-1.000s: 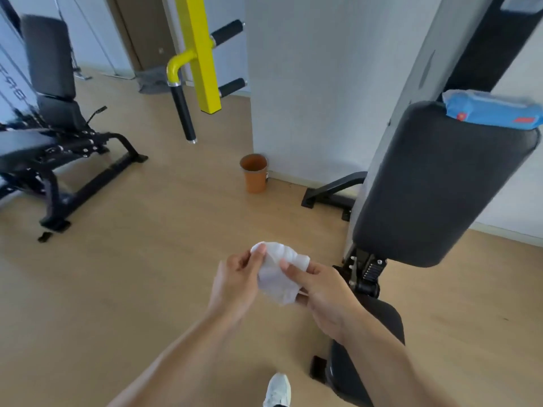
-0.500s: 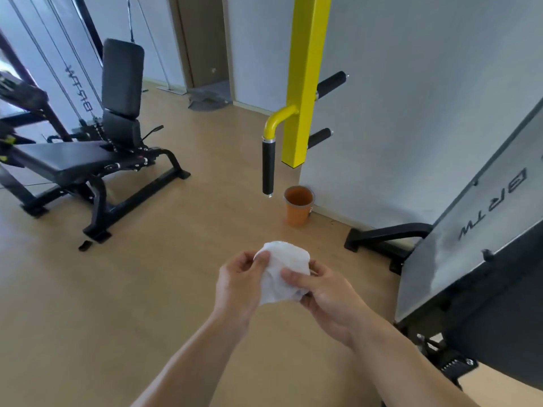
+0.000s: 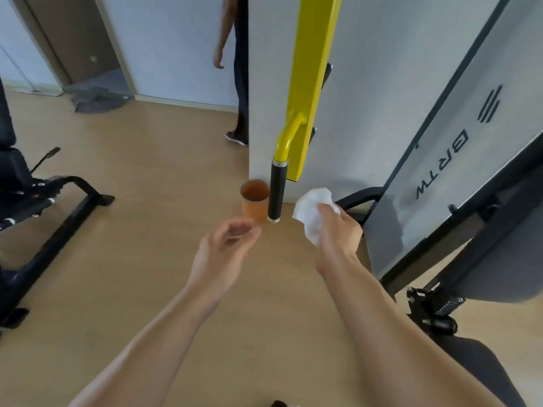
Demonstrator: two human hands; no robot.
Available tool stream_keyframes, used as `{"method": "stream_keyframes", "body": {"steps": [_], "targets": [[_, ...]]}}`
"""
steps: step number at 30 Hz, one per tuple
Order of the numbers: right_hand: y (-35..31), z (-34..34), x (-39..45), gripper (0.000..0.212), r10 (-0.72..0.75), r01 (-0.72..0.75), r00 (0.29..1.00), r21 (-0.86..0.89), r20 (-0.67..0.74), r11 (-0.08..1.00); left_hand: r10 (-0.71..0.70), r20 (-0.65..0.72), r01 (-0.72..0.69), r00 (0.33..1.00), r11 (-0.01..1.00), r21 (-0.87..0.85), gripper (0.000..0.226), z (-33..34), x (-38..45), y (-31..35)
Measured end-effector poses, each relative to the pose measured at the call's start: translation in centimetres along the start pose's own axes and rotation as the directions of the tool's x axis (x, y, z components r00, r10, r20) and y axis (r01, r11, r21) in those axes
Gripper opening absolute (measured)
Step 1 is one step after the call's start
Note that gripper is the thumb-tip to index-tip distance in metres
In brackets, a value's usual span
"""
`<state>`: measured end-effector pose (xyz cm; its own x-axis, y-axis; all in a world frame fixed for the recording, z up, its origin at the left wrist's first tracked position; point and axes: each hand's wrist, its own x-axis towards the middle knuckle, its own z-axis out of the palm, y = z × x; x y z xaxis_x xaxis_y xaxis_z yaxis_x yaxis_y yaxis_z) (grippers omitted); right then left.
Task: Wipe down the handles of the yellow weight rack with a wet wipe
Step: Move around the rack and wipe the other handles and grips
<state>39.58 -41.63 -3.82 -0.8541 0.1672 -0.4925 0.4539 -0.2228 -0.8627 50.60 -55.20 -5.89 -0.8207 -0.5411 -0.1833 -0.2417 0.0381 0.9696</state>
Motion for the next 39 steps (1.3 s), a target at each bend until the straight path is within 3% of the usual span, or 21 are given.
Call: {"method": "stream_keyframes", "body": {"steps": [2,7,10,12,14,21,25,29,33,35,39], "targets": [[-0.3,2.7,0.5,0.027,-0.064,0.064,0.998,0.036,-0.003,0.997,0.078,0.046,-0.079,0.996,0.996,0.029,0.014,-0.4,2.6,1.1],[1.6,6.4,1.1,0.037,-0.236,0.254,0.923,-0.022,0.304,0.967,0.168,0.118,-0.177,0.979,0.981,0.074,0.012,0.1,9.0,3.3],[3.4,6.9,2.2,0.033,-0.456,0.476,0.828,0.021,0.326,0.879,0.21,0.189,-0.226,0.959,0.972,0.067,0.017,0.4,12.3,4.2],[4.0,7.8,3.8,0.018,-0.535,0.584,0.783,-0.076,0.317,0.808,0.225,0.241,-0.248,0.944,0.966,0.071,0.034,0.7,14.3,4.9],[4.1,8.6,5.3,0.019,-0.555,0.624,0.774,-0.223,0.304,0.749,0.236,0.288,-0.265,0.928,0.962,0.065,0.033,1.2,15.9,5.6],[4.3,9.8,6.0,0.034,-0.598,0.655,0.743,-0.506,0.3,0.561,0.298,0.508,-0.362,0.808,0.932,0.029,0.036,1.1,19.1,6.1],[3.7,10.9,5.0,0.028,-0.64,0.635,0.746,-0.487,0.184,0.6,0.365,0.631,-0.472,0.685,0.882,0.002,0.016,0.8,21.2,7.1],[6.1,11.5,5.2,0.026,-0.646,0.585,0.756,-0.55,0.104,0.596,0.414,0.709,-0.598,0.571,0.801,0.014,0.024,0.9,22.8,7.3],[8.1,11.7,6.1,0.011,-0.584,0.479,0.81,-0.638,0.056,0.603,0.365,0.777,-0.63,0.513,0.775,0.051,0.029,1.1,23.8,7.8],[7.5,12.4,5.8,0.016,-0.626,0.501,0.78,-0.606,0.007,0.617,0.379,0.802,-0.671,0.462,0.74,0.037,0.031,1.2,24.3,8.0],[7.2,13.0,5.6,0.013,-0.664,0.528,0.746,-0.568,-0.045,0.632,0.387,0.818,-0.715,0.426,0.698,0.042,0.039,1.3,25.0,8.0]]}}
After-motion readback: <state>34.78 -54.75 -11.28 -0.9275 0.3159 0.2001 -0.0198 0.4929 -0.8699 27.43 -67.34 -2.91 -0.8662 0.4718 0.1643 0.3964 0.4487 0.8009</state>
